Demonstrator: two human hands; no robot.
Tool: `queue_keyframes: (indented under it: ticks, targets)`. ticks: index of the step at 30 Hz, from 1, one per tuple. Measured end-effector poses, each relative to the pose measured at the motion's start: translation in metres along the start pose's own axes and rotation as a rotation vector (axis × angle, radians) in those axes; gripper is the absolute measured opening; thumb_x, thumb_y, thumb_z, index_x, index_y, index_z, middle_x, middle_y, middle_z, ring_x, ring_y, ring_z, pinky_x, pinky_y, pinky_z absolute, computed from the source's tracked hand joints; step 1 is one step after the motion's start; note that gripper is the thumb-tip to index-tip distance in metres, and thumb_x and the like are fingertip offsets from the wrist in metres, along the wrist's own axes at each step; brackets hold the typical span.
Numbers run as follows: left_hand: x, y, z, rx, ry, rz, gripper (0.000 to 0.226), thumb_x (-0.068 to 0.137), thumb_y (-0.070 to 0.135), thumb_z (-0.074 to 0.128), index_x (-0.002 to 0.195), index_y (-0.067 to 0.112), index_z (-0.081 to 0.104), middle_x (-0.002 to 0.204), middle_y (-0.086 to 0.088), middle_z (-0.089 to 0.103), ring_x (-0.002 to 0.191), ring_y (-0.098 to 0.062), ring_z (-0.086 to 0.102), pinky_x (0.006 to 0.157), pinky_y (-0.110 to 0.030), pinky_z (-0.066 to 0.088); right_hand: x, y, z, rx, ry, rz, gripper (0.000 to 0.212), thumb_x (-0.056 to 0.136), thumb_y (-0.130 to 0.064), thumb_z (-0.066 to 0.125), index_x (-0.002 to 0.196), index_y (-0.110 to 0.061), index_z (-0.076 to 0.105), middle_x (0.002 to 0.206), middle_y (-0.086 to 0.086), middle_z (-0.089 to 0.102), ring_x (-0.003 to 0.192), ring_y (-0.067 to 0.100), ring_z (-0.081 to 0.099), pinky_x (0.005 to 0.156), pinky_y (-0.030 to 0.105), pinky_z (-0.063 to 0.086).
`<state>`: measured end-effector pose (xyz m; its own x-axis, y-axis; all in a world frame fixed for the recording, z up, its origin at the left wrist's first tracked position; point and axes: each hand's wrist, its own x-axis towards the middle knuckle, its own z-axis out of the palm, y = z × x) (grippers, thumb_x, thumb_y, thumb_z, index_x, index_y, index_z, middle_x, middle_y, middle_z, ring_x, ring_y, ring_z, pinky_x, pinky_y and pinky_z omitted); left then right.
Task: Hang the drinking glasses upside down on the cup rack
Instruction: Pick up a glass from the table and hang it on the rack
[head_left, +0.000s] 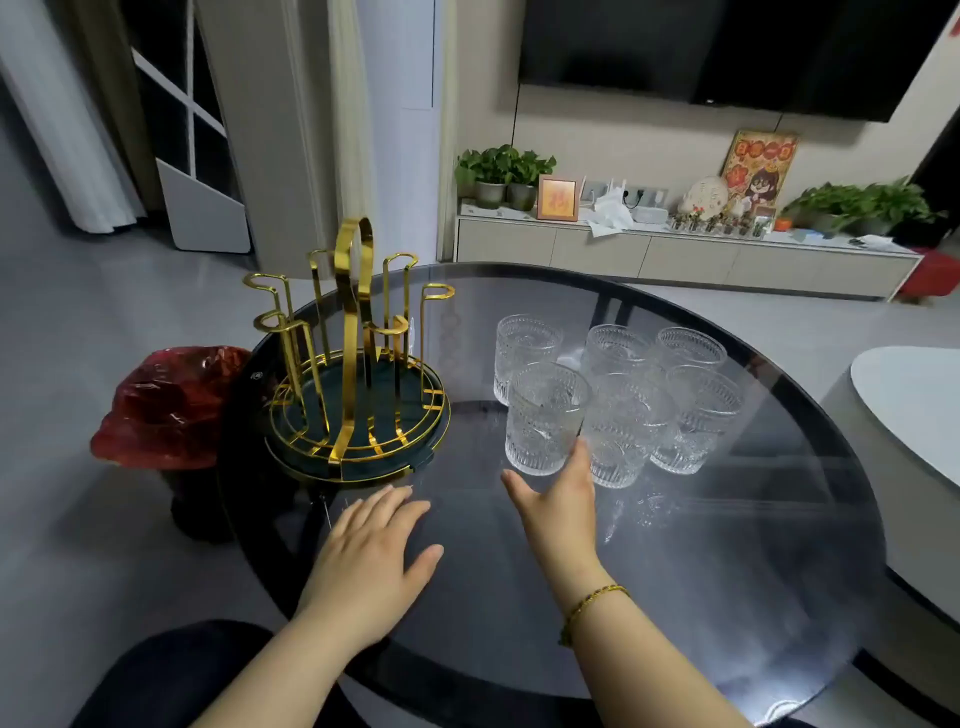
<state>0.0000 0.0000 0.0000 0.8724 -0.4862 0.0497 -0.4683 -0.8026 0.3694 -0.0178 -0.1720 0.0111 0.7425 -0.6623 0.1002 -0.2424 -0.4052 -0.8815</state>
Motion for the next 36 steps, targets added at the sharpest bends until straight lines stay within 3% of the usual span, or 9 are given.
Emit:
queue_keyframes:
  ticks: [8, 12, 19, 26, 30, 33, 36]
  targets:
    - [0.004, -0.006, 0.006, 0.037, 0.058, 0.037, 0.050, 0.089, 0.051, 0.034, 0.135, 0.033, 0.025, 0.149, 0.011, 0.020, 0.137, -0.007, 0.007, 0.112, -0.030, 0.003, 0.024, -0.003, 0.017, 0.002, 0.075, 0.016, 0.099, 0.065, -0.029, 0.072, 0.137, -0.010, 0.006, 0.147, 0.010, 0.024, 0.135, 0.023, 0.023, 0.107, 0.030, 0.023]
    - [0.004, -0.006, 0.007, 0.021, 0.056, 0.038, 0.050, 0.089, 0.052, 0.035, 0.135, 0.034, 0.026, 0.148, 0.013, 0.020, 0.137, -0.006, 0.008, 0.112, -0.030, 0.003, 0.032, -0.006, 0.023, -0.011, 0.112, 0.009, 0.100, 0.065, -0.031, 0.072, 0.137, -0.013, 0.004, 0.148, 0.008, 0.023, 0.134, 0.023, 0.026, 0.105, 0.035, 0.029]
    - [0.005, -0.006, 0.005, -0.009, 0.064, 0.038, 0.049, 0.089, 0.051, 0.036, 0.134, 0.035, 0.027, 0.148, 0.014, 0.019, 0.136, -0.005, 0.007, 0.111, -0.029, 0.002, 0.037, -0.010, 0.029, -0.050, 0.168, 0.033, 0.084, 0.063, -0.030, 0.071, 0.128, -0.007, 0.023, 0.134, 0.015, 0.041, 0.121, 0.033, 0.041, 0.097, 0.041, 0.039]
    - [0.003, -0.003, 0.000, -0.038, 0.056, 0.036, 0.047, 0.089, 0.049, 0.038, 0.133, 0.034, 0.028, 0.148, 0.014, 0.020, 0.136, -0.005, 0.007, 0.112, -0.029, 0.003, 0.033, -0.009, 0.027, -0.022, 0.158, -0.005, 0.080, 0.060, -0.031, 0.070, 0.125, -0.013, 0.027, 0.127, 0.010, 0.046, 0.113, 0.029, 0.047, 0.090, 0.039, 0.041]
    - [0.000, -0.003, -0.006, -0.181, 0.045, 0.000, 0.043, 0.090, 0.040, 0.045, 0.130, 0.033, 0.032, 0.144, 0.015, 0.025, 0.134, -0.007, 0.016, 0.110, -0.028, 0.013, 0.027, -0.008, 0.019, 0.099, 0.122, -0.046, 0.074, 0.058, -0.028, 0.071, 0.120, -0.019, 0.032, 0.118, 0.002, 0.049, 0.107, 0.022, 0.049, 0.083, 0.027, 0.039]
    - [-0.003, -0.004, -0.016, -0.358, 0.144, -0.019, 0.039, 0.088, 0.028, 0.053, 0.126, 0.028, 0.041, 0.134, 0.015, 0.035, 0.126, -0.008, 0.031, 0.104, -0.026, 0.025, 0.020, -0.008, 0.014, 0.173, 0.076, -0.085, 0.073, 0.058, -0.026, 0.072, 0.120, -0.020, 0.035, 0.119, 0.000, 0.050, 0.107, 0.016, 0.048, 0.085, 0.024, 0.036]
    - [-0.004, -0.007, -0.034, -0.450, 0.387, 0.001, 0.034, 0.084, 0.013, 0.060, 0.117, 0.018, 0.053, 0.114, 0.024, 0.039, 0.117, -0.010, 0.042, 0.094, -0.023, 0.030, 0.013, -0.012, 0.009, 0.191, 0.034, -0.125, 0.073, 0.059, -0.024, 0.072, 0.122, -0.021, 0.037, 0.118, -0.002, 0.048, 0.106, 0.011, 0.046, 0.087, 0.023, 0.035]
